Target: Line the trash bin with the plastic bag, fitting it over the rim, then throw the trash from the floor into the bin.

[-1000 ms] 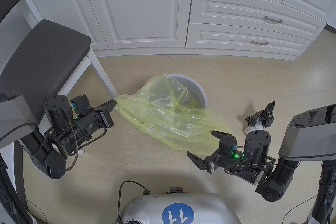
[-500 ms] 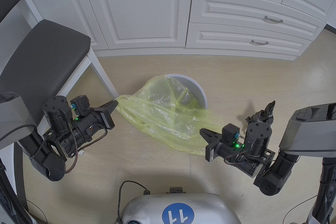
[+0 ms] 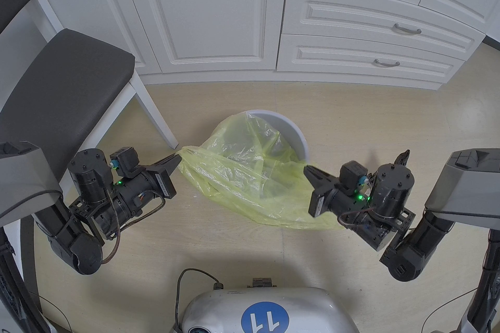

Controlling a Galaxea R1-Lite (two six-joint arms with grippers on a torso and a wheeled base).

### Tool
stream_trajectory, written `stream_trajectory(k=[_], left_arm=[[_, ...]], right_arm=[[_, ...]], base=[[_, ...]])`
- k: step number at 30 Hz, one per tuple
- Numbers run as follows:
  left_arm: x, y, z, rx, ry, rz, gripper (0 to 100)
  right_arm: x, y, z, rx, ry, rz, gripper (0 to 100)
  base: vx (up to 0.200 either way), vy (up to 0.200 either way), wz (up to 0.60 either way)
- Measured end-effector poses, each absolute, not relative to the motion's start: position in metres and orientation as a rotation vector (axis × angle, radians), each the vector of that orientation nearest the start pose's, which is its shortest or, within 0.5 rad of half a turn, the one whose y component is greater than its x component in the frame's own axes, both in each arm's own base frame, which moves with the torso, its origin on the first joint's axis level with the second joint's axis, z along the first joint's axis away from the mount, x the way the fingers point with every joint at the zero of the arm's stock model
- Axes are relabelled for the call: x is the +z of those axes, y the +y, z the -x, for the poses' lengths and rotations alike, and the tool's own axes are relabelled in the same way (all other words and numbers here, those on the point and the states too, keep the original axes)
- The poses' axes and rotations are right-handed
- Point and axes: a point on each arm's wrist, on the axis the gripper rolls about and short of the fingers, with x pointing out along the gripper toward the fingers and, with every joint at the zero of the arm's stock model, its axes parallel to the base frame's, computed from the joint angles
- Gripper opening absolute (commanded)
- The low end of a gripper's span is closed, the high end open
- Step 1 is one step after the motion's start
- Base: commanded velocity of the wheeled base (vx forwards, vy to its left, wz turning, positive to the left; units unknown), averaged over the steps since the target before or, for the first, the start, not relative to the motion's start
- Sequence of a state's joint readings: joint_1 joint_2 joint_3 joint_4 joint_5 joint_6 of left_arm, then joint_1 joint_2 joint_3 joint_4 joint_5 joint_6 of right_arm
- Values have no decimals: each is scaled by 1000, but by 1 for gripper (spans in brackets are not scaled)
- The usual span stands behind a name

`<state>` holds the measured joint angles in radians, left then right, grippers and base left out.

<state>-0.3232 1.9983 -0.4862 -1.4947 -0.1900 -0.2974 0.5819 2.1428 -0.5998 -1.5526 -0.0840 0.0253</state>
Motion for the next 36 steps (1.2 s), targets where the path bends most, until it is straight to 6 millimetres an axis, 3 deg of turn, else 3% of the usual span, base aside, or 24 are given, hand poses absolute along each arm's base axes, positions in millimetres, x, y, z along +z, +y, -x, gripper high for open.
stream_trajectory(k=[1, 2, 11, 17, 21, 34, 35, 36], left_arm=[[101, -103, -295, -507, 92, 290, 0], [101, -103, -295, -508, 91, 290, 0], [99, -104, -297, -507, 86, 292, 0], [94, -105, -299, -506, 99, 287, 0], [91, -107, -300, -507, 107, 285, 0], [95, -107, -297, -511, 95, 285, 0], [96, -107, -297, -512, 93, 285, 0], [97, -106, -296, -513, 91, 285, 0]], right_arm=[[77, 187, -284, 519, 16, -10, 0], [74, 185, -279, 548, 36, 12, 100], [48, 170, -238, 744, 156, 222, 100], [36, 164, -226, 832, 200, 300, 100], [25, 167, -229, 830, 230, 315, 100], [8, 195, -270, 630, 194, 245, 100], [8, 197, -273, 615, 191, 238, 0], [7, 199, -275, 607, 187, 229, 0]], base=[[0, 0, 0], [0, 0, 0], [0, 0, 0], [0, 0, 0], [0, 0, 0], [0, 0, 0], [0, 0, 0], [0, 0, 0]])
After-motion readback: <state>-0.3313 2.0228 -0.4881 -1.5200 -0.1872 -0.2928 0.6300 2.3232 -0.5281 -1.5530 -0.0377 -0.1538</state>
